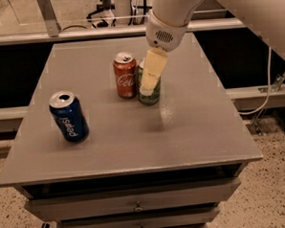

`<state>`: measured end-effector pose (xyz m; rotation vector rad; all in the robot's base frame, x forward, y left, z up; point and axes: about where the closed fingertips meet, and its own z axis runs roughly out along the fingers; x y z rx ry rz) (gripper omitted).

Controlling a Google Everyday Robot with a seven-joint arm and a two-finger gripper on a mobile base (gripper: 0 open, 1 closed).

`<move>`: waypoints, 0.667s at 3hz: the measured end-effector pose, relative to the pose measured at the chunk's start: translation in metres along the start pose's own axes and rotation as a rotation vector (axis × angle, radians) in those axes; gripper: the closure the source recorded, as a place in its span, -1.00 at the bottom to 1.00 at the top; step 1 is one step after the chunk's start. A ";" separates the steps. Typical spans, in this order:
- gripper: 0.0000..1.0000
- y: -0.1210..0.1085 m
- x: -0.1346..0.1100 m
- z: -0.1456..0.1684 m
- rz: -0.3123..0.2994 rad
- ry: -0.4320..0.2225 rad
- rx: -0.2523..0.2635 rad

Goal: Move green can near coke can

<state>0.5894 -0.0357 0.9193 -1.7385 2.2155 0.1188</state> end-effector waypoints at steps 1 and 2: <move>-1.00 0.004 0.002 -0.005 -0.064 -0.025 -0.009; -1.00 0.008 0.005 -0.008 -0.132 -0.041 -0.018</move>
Offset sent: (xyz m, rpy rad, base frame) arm -0.0172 -0.0099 0.0087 0.0182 -0.0392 0.2164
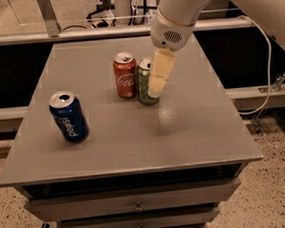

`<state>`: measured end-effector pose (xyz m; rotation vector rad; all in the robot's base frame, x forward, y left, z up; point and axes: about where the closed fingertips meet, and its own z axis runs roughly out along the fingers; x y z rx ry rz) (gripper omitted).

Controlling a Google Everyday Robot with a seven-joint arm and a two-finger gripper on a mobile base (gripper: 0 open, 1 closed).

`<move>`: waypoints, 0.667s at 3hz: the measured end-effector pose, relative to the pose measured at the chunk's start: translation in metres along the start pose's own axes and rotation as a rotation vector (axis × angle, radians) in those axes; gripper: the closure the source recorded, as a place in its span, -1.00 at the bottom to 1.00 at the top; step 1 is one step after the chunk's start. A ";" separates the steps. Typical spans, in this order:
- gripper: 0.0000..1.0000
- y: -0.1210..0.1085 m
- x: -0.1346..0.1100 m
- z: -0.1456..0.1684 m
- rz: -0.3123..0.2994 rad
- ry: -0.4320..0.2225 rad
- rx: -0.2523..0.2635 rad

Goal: Move green can near coke can

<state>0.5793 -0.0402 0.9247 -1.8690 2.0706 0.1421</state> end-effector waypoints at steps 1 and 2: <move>-1.00 0.008 0.003 -0.004 -0.075 -0.009 -0.010; -1.00 0.015 0.007 -0.009 -0.136 -0.023 -0.013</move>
Offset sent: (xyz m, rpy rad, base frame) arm -0.0272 -0.0160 0.0067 -0.0009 -0.0478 0.2097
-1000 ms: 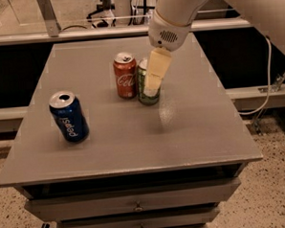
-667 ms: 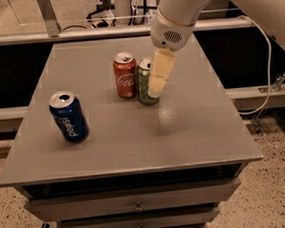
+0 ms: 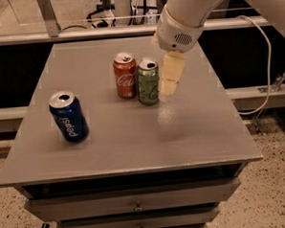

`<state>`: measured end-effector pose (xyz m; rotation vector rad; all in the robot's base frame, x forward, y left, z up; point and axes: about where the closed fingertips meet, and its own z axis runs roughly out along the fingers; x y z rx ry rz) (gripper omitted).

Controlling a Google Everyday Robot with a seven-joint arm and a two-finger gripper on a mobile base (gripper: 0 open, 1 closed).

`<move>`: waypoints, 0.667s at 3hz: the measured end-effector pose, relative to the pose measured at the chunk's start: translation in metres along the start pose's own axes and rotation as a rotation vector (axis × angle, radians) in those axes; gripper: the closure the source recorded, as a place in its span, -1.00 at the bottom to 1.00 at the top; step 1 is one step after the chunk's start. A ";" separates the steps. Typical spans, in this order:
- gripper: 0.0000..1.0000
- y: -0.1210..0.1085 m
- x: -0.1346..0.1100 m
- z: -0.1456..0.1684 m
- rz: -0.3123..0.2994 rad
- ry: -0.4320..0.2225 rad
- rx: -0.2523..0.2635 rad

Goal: Move green can near coke can

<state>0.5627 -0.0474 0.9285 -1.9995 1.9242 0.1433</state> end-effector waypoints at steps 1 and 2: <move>-1.00 0.004 0.002 -0.005 -0.045 -0.012 0.006; -1.00 0.004 0.002 -0.005 -0.045 -0.012 0.006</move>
Offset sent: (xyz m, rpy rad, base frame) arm -0.0045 -0.0027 0.0033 0.0043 -0.0173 0.0358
